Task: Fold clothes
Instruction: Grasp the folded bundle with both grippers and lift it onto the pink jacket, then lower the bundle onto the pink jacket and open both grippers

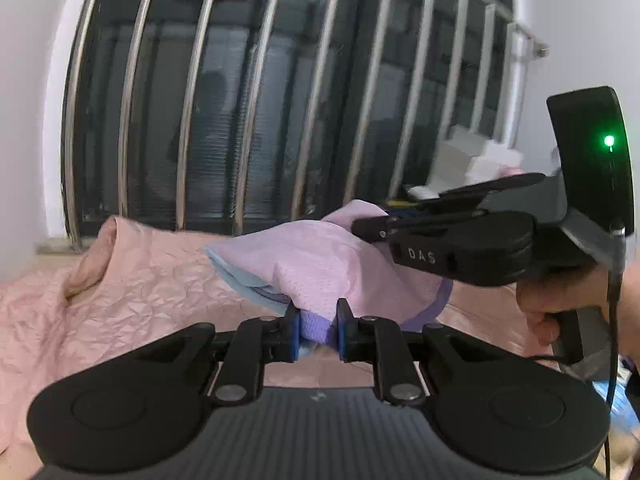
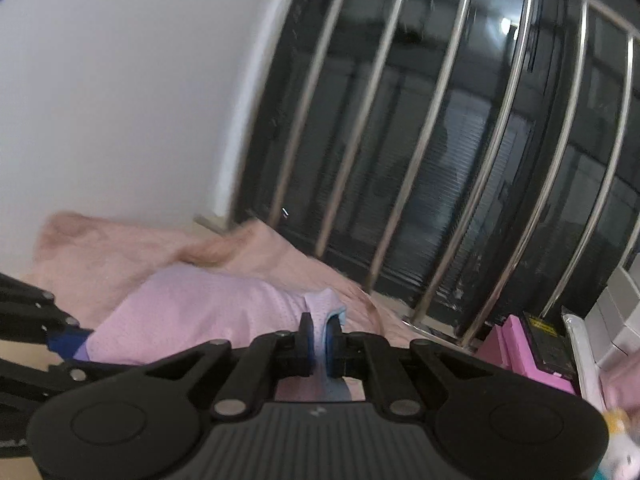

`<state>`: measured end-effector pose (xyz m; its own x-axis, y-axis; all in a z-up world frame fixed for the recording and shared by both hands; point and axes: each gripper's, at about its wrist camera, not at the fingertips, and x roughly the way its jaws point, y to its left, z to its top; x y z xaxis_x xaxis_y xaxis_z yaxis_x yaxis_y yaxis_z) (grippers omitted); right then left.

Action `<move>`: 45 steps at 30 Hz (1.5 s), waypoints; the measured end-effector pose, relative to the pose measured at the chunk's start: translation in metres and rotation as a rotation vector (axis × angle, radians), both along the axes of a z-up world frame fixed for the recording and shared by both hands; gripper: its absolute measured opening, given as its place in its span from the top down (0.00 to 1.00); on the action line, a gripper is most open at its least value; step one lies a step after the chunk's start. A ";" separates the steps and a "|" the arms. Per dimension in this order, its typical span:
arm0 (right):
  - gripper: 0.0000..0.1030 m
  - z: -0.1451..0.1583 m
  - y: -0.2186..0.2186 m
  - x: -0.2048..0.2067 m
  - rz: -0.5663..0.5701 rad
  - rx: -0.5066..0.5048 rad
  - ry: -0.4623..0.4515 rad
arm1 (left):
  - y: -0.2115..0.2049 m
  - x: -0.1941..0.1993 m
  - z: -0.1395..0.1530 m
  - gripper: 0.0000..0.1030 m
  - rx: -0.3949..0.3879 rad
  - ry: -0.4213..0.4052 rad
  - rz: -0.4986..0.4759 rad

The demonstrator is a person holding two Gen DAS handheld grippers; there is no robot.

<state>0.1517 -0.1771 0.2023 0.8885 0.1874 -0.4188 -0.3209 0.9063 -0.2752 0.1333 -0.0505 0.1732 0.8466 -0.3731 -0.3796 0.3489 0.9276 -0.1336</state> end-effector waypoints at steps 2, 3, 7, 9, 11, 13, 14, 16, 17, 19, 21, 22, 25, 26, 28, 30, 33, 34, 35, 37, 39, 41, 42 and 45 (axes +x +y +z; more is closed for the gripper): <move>0.95 -0.017 -0.005 0.045 -0.022 -0.005 0.044 | -0.007 0.044 -0.018 0.85 0.018 0.061 0.019; 0.95 -0.030 -0.008 0.067 -0.031 0.004 0.071 | -0.010 0.061 -0.031 0.85 0.033 0.090 0.022; 0.93 -0.099 -0.017 0.146 -0.059 0.033 0.220 | -0.020 0.122 -0.099 0.79 0.074 0.229 0.030; 0.87 -0.144 -0.021 0.173 -0.072 0.028 0.351 | -0.012 0.137 -0.127 0.77 0.092 0.340 0.053; 0.86 -0.164 -0.026 0.176 -0.091 0.051 0.418 | 0.011 0.137 -0.132 0.64 0.023 0.372 0.045; 0.69 -0.159 -0.037 0.156 -0.090 0.107 0.353 | 0.039 0.128 -0.125 0.53 -0.062 0.349 0.040; 0.60 -0.153 -0.040 0.144 -0.106 0.115 0.314 | 0.045 0.123 -0.121 0.52 -0.071 0.335 0.038; 0.52 -0.145 -0.044 0.123 -0.094 0.113 0.279 | 0.054 0.116 -0.115 0.52 -0.075 0.312 0.037; 0.53 -0.143 -0.045 0.115 -0.076 0.132 0.295 | 0.054 0.116 -0.117 0.53 -0.075 0.313 0.042; 0.57 -0.147 -0.040 0.107 -0.035 0.159 0.333 | 0.044 0.117 -0.123 0.54 -0.071 0.333 0.034; 0.68 -0.157 -0.034 0.103 -0.005 0.153 0.365 | 0.031 0.114 -0.129 0.58 -0.054 0.334 0.010; 0.69 -0.162 -0.032 0.099 -0.012 0.142 0.374 | 0.024 0.109 -0.133 0.60 -0.036 0.304 -0.012; 0.81 -0.174 -0.032 0.093 -0.015 0.157 0.385 | 0.016 0.110 -0.144 1.00 0.056 0.316 0.033; 0.87 -0.177 -0.033 0.095 -0.019 0.155 0.390 | 0.021 0.112 -0.149 1.00 0.050 0.351 0.047; 0.93 -0.185 -0.035 0.096 -0.026 0.156 0.396 | 0.031 0.111 -0.151 1.00 0.030 0.385 0.063; 0.90 -0.179 -0.038 0.088 -0.017 0.168 0.374 | 0.043 0.103 -0.146 0.99 0.004 0.379 0.066; 0.78 -0.159 -0.050 0.067 0.033 0.240 0.304 | 0.052 0.096 -0.133 0.80 -0.050 0.352 0.058; 0.71 -0.153 -0.054 0.065 0.036 0.270 0.289 | 0.051 0.097 -0.129 0.67 -0.085 0.348 0.055; 0.68 -0.148 -0.058 0.067 0.018 0.287 0.279 | 0.048 0.101 -0.126 0.47 -0.125 0.348 0.065; 0.68 -0.148 -0.060 0.079 -0.045 0.257 0.272 | 0.039 0.115 -0.127 0.48 -0.184 0.372 0.103; 0.68 -0.157 -0.062 0.093 -0.096 0.255 0.305 | 0.030 0.130 -0.134 0.66 -0.204 0.416 0.159; 0.69 -0.168 -0.065 0.103 -0.120 0.267 0.341 | 0.021 0.137 -0.145 0.86 -0.112 0.423 0.175; 0.69 -0.171 -0.064 0.105 -0.125 0.274 0.348 | 0.017 0.134 -0.148 0.92 -0.062 0.391 0.171; 0.69 -0.181 -0.056 0.101 -0.090 0.276 0.358 | 0.021 0.124 -0.151 0.91 0.014 0.334 0.178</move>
